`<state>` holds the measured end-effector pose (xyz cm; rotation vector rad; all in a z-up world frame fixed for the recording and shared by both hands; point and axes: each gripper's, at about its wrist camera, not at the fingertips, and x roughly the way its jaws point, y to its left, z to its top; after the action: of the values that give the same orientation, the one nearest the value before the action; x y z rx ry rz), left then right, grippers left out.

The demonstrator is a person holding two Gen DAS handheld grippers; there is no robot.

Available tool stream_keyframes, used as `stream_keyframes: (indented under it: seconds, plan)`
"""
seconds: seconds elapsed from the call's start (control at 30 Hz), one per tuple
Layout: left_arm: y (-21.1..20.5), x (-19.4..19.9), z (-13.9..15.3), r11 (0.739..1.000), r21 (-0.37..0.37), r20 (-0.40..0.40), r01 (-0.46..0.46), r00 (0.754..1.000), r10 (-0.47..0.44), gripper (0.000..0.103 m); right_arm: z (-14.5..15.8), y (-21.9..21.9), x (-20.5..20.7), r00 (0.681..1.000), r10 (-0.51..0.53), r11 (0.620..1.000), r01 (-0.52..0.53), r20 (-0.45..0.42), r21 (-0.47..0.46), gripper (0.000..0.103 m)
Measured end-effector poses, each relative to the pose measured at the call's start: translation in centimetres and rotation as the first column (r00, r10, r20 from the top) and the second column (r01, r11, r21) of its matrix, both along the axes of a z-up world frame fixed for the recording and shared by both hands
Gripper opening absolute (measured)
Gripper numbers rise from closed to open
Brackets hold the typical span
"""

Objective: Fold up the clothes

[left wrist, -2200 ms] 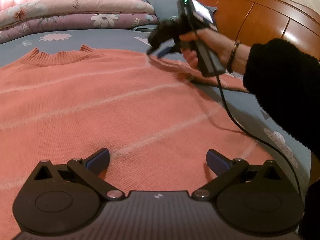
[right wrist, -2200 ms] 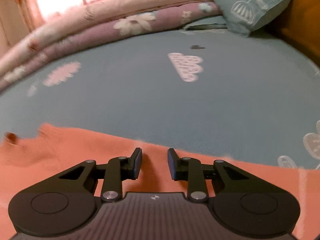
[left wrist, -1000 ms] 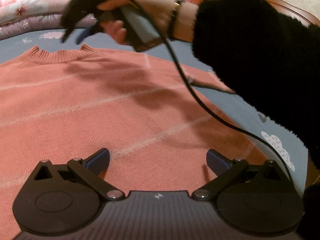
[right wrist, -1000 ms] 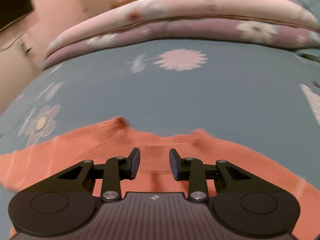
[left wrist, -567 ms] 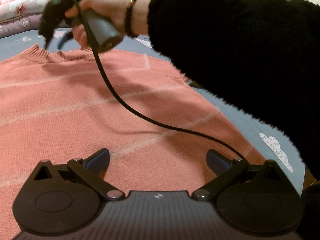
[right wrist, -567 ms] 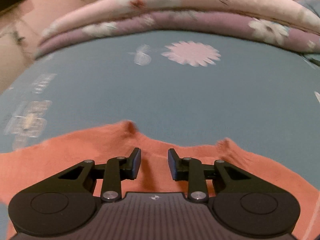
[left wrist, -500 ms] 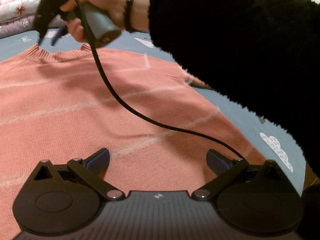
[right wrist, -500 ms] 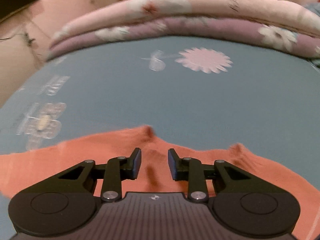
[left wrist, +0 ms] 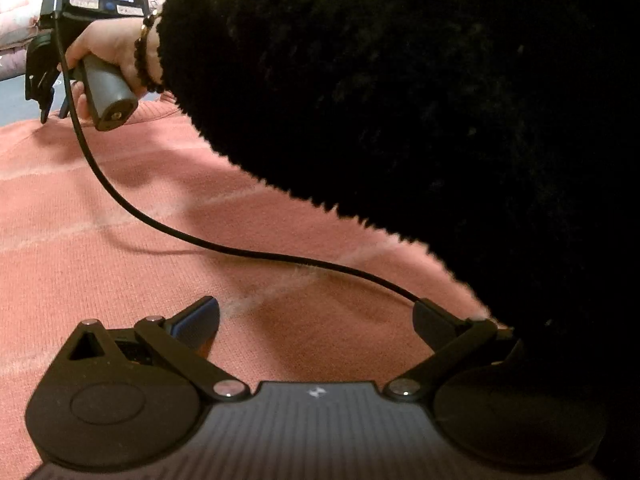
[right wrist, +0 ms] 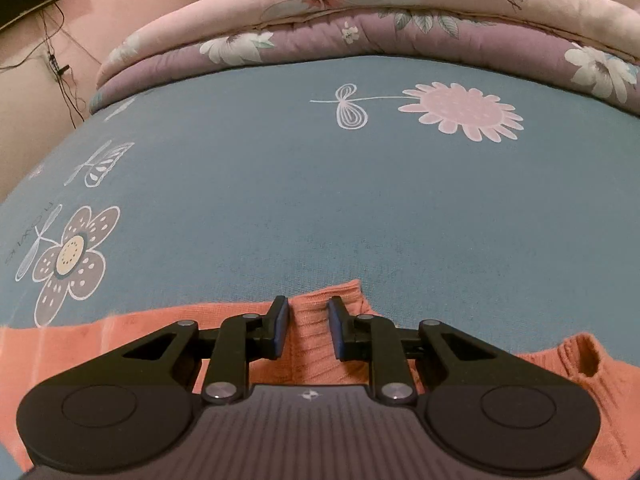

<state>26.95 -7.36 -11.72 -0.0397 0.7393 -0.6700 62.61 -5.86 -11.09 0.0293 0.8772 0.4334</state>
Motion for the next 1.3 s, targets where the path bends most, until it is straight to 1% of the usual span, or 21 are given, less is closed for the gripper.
stream_keyframes:
  seconds: [0.07, 0.13, 0.17, 0.27, 0.37, 0.47, 0.6, 0.63, 0.73, 0.8, 0.83, 0.87, 0.93, 0.97, 1.0, 1.07, 1.1, 1.2, 1.3]
  plan:
    - [0.1, 0.0, 0.0, 1.000, 0.000, 0.000, 0.000, 1.000, 0.000, 0.102, 0.9, -0.1, -0.4, 1.000, -0.008, 1.000, 0.008, 0.008, 0.002, 0.026]
    - [0.2, 0.0, 0.0, 1.000, 0.001, 0.000, 0.000, 1.000, 0.000, 0.102, 1.8, -0.5, -0.9, 1.000, -0.010, 0.999, 0.009, 0.026, 0.044, 0.027]
    - [0.2, 0.0, 0.0, 1.000, 0.001, 0.001, 0.000, 1.000, 0.000, 0.102, 2.2, -0.5, -1.1, 1.000, -0.003, 0.998, 0.002, 0.021, 0.058, 0.027]
    - [0.2, 0.0, 0.0, 1.000, 0.004, 0.002, 0.000, 1.000, 0.000, 0.102, 2.1, 0.2, -1.4, 1.000, 0.027, 0.999, -0.027, 0.000, 0.024, 0.027]
    - [0.0, -0.1, 0.2, 1.000, 0.007, 0.004, 0.001, 1.000, -0.001, 0.102, 0.9, 1.3, -1.3, 0.999, 0.042, 0.999, -0.042, -0.015, -0.022, 0.027]
    - [0.2, -0.1, 0.2, 1.000, 0.005, 0.003, 0.002, 1.000, -0.002, 0.102, -0.1, 2.0, -0.7, 0.998, 0.053, 0.997, -0.051, 0.029, -0.058, 0.032]
    - [0.4, 0.0, 0.1, 1.000, 0.000, 0.001, 0.002, 1.000, -0.002, 0.102, 1.0, 1.9, 0.3, 1.000, 0.016, 0.999, -0.016, -0.010, -0.034, 0.032]
    - [0.5, 0.1, 0.1, 1.000, 0.000, 0.001, 0.002, 1.000, -0.002, 0.102, 1.6, 2.0, -0.2, 0.999, 0.035, 0.999, -0.035, 0.000, -0.030, 0.032]
    - [0.4, 0.1, 0.0, 1.000, 0.001, 0.001, 0.002, 1.000, -0.002, 0.102, 3.1, 2.4, -1.9, 0.994, 0.113, 0.993, -0.112, 0.006, -0.020, 0.041]
    - [0.6, 0.2, 0.0, 1.000, 0.000, 0.000, 0.002, 1.000, -0.002, 0.102, 3.4, 3.0, -3.2, 0.982, 0.188, 0.982, -0.189, -0.034, -0.015, 0.049]
    - [0.6, 0.2, 0.0, 1.000, -0.002, -0.001, 0.002, 1.000, -0.002, 0.102, 3.2, 3.4, -3.8, 0.970, 0.235, 0.972, -0.236, -0.054, -0.018, 0.049]
    - [0.4, 0.2, 0.0, 1.000, -0.003, -0.001, 0.002, 1.000, -0.002, 0.102, 2.8, 4.1, -4.5, 0.961, 0.269, 0.961, -0.272, -0.058, -0.042, 0.049]
    - [0.1, 0.4, 0.1, 1.000, -0.006, -0.002, 0.002, 1.000, -0.002, 0.102, 1.9, 5.3, -5.1, 0.956, 0.287, 0.951, -0.292, -0.057, -0.106, 0.050]
    - [-0.1, -0.2, 0.3, 1.000, -0.004, -0.001, 0.003, 1.000, -0.003, 0.102, 1.2, 5.9, -5.0, 0.957, 0.284, 0.949, -0.290, -0.061, -0.123, 0.053]
    - [-0.2, -0.8, 0.6, 1.000, -0.002, 0.001, 0.005, 1.000, -0.005, 0.102, 0.9, 6.2, -4.8, 0.961, 0.274, 0.953, -0.277, -0.039, -0.123, 0.057]
    - [-0.4, -1.5, 0.8, 1.000, 0.001, 0.004, 0.007, 1.000, -0.007, 0.102, 0.5, 6.6, -4.5, 0.969, 0.248, 0.961, -0.246, -0.003, -0.126, 0.061]
    - [-0.5, -1.6, 0.8, 1.000, 0.002, 0.005, 0.008, 1.000, -0.008, 0.102, 0.6, 6.6, -4.3, 0.970, 0.242, 0.963, -0.241, -0.006, -0.125, 0.061]
    - [-0.5, -1.7, 1.0, 1.000, -0.004, 0.002, 0.008, 1.000, -0.008, 0.102, 1.8, 5.7, -4.7, 0.976, 0.216, 0.965, -0.214, -0.007, -0.153, 0.061]
    - [-0.3, -1.7, 1.1, 1.000, -0.019, -0.007, 0.005, 1.000, -0.005, 0.102, 3.9, 3.6, -5.7, 0.981, 0.196, 0.966, -0.192, 0.009, -0.172, 0.061]
